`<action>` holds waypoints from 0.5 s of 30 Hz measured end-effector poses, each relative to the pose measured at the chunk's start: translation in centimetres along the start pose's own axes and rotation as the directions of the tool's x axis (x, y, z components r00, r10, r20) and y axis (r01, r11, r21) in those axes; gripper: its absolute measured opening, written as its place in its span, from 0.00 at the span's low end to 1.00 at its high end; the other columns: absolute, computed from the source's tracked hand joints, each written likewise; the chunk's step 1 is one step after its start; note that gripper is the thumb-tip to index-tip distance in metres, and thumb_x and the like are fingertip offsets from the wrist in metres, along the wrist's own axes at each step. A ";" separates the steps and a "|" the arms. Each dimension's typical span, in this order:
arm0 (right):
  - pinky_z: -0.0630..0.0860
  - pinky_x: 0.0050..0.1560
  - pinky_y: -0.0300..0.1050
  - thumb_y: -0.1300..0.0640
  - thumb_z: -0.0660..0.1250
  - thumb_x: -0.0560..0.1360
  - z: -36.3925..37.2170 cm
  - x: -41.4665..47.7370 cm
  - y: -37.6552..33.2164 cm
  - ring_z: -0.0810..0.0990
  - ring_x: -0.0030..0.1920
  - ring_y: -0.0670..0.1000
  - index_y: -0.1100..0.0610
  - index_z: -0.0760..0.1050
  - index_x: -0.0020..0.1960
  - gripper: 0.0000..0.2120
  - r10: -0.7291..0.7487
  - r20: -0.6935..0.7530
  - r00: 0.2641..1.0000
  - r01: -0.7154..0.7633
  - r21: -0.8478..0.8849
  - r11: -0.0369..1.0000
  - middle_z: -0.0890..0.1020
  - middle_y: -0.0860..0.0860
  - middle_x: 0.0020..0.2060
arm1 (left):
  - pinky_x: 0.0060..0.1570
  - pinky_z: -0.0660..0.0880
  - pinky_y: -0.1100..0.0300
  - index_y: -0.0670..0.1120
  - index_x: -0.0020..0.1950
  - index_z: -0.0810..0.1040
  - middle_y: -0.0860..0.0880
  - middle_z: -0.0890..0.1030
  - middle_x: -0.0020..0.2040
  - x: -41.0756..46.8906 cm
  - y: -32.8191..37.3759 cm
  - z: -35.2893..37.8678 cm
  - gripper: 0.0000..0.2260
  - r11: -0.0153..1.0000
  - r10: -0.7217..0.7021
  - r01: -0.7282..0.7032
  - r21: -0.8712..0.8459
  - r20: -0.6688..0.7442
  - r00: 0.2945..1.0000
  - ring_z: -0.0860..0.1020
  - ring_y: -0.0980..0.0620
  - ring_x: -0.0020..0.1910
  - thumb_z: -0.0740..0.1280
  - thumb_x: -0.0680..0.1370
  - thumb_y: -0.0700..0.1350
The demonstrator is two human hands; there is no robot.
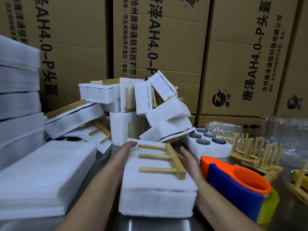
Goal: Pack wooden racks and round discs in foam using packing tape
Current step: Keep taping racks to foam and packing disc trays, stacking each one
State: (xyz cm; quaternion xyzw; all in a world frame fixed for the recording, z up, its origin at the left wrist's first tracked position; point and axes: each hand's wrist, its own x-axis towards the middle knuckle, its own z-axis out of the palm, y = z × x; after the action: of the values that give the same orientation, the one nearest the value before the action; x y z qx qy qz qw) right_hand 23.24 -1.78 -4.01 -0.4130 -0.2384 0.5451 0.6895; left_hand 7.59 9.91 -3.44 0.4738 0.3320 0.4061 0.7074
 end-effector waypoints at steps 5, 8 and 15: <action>0.73 0.58 0.53 0.48 0.55 0.78 0.2 0.0 0.5 0.77 0.61 0.60 0.61 0.73 0.66 0.23 -0.040 0.096 0.995 0.039 0.015 0.999 0.79 0.60 0.60 | 0.26 0.77 0.61 0.39 0.47 0.79 0.42 0.84 0.34 0.0 -0.2 -1.0 0.07 0.999 0.003 -0.004 0.041 0.036 0.999 0.83 0.47 0.30 0.65 0.76 0.42; 0.78 0.47 0.48 0.48 0.59 0.72 0.5 -0.5 0.4 0.82 0.54 0.57 0.59 0.76 0.62 0.23 -0.080 0.160 0.984 0.078 0.018 0.997 0.82 0.59 0.56 | 0.34 0.80 0.54 0.39 0.52 0.80 0.38 0.84 0.44 -0.3 -0.3 -1.5 0.10 0.998 -0.054 0.052 0.023 0.090 0.994 0.84 0.41 0.38 0.66 0.75 0.44; 0.79 0.36 0.41 0.52 0.59 0.78 0.4 0.1 0.9 0.85 0.40 0.51 0.59 0.80 0.54 0.14 -0.163 0.073 0.984 0.161 0.023 0.987 0.86 0.54 0.43 | 0.30 0.79 0.56 0.40 0.49 0.79 0.40 0.84 0.39 -1.4 0.0 -1.1 0.08 0.999 -0.021 0.025 -0.031 0.111 0.994 0.83 0.43 0.33 0.64 0.78 0.42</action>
State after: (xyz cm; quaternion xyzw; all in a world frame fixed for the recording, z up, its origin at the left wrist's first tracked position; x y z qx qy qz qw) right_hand 22.43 -1.52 -4.53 -0.3658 -0.2922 0.5042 0.7257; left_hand 6.05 9.13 -3.71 0.4800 0.2912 0.3764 0.7370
